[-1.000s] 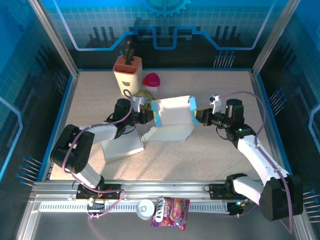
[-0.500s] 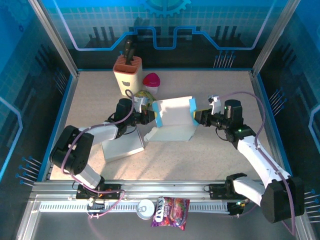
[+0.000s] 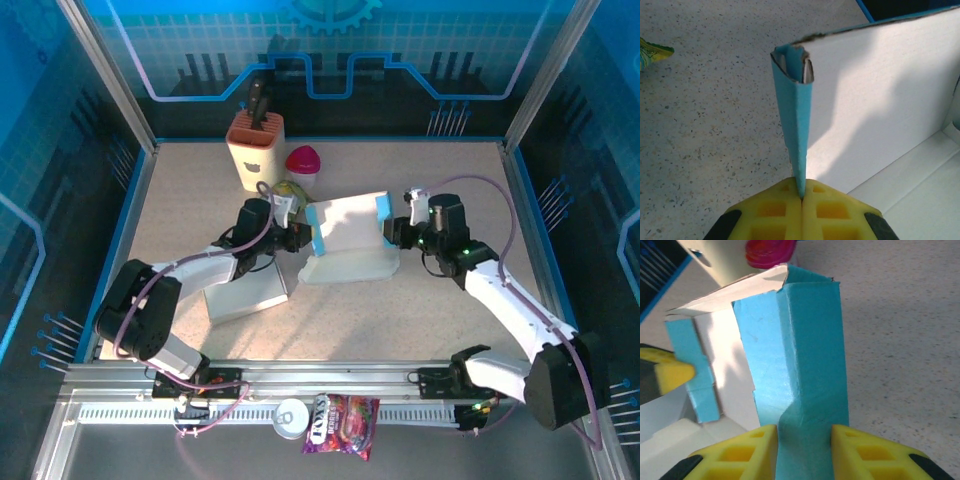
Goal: Fold the paper box
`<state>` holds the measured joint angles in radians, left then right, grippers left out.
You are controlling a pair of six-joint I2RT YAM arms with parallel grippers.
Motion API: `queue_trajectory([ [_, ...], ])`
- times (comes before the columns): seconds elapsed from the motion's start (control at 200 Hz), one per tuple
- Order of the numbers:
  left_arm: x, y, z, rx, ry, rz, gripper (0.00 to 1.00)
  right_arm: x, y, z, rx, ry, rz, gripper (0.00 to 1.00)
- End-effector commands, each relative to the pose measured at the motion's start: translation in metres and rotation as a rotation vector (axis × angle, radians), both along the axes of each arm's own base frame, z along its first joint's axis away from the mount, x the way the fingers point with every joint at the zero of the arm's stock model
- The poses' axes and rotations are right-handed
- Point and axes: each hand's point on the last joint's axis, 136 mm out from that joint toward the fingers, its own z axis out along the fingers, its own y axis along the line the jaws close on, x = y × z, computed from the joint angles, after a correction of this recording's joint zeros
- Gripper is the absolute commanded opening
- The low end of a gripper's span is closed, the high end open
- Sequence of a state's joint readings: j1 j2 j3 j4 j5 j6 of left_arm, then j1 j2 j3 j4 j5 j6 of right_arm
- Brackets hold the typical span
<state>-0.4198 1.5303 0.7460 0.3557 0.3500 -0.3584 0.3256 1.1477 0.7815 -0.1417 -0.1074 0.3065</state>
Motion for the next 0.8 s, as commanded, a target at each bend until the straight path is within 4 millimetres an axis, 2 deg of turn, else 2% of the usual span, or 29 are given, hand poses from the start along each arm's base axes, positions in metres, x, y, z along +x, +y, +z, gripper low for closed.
queue_trajectory([
  [0.0, -0.001, -0.014, 0.034, -0.001, -0.108, -0.054, 0.0, 0.005, -0.003, -0.003, -0.069, -0.003, -0.05, 0.32],
  [0.32, -0.006, -0.023, 0.041, 0.046, -0.14, -0.073, 0.0, 0.013, -0.004, -0.013, -0.149, -0.011, -0.116, 0.15],
  [0.525, -0.009, -0.029, 0.036, 0.085, -0.141, -0.083, 0.0, 0.017, -0.003, -0.014, -0.169, -0.03, -0.113, 0.03],
  [0.675, -0.012, -0.031, 0.036, 0.119, -0.153, -0.082, 0.0, 0.02, -0.006, -0.015, -0.214, -0.035, -0.117, 0.0],
  [0.795, -0.012, -0.033, 0.034, 0.158, -0.154, -0.067, 0.0, 0.022, -0.015, -0.017, -0.306, -0.026, -0.183, 0.0],
])
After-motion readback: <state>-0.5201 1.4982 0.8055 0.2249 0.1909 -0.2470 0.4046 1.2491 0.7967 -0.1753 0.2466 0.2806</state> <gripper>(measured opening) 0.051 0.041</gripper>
